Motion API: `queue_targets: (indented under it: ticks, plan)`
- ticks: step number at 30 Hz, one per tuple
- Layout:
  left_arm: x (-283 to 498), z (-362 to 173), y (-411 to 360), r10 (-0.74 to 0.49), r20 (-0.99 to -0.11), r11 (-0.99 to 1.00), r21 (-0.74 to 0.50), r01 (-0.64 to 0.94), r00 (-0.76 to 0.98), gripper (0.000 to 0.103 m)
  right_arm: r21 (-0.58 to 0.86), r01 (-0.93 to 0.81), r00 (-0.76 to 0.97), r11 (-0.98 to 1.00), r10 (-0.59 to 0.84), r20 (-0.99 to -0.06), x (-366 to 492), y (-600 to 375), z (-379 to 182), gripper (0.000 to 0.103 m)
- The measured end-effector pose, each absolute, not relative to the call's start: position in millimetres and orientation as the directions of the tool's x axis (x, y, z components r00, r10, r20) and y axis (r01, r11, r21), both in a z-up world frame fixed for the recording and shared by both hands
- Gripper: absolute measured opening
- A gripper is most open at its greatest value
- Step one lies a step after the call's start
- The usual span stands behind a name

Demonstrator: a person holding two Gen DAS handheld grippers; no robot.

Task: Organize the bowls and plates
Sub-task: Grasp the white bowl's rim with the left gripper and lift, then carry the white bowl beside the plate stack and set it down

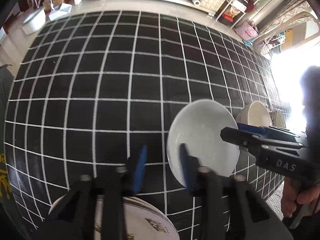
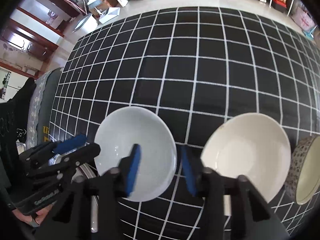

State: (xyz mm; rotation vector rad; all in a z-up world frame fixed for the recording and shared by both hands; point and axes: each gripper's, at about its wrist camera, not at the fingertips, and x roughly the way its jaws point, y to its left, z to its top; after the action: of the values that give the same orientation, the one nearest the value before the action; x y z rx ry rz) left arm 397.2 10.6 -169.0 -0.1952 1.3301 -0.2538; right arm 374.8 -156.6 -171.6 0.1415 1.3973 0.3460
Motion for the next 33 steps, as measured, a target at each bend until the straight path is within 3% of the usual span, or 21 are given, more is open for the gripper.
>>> queue_targets:
  ticks: [2,10,13,33]
  plan:
    - [396.1,-173.8,8.7,-0.31,-0.929,0.951,-0.3,0.081,0.199,0.016,0.264,-0.161,0.147,0.951,0.288,-0.946,373.1,-157.2,-171.0,0.026]
    - [390.3,-171.3,-0.8,-0.274,-0.933,0.96,-0.251,0.124,0.234,0.005,0.18,-0.161,0.171,0.97,0.207,-0.963,364.0,-162.7,-174.3,0.009]
    - [387.7,-169.6,-11.5,-0.229,-0.941,0.969,-0.196,0.151,0.248,0.005,0.177,-0.149,0.182,0.973,0.203,-0.962,359.7,-166.7,-173.4,0.008]
    - [294.8,-116.7,-45.4,-0.244,-0.929,0.959,-0.19,0.208,0.278,0.004,0.222,-0.115,0.217,0.968,0.242,-0.946,277.7,-189.6,-127.8,0.008]
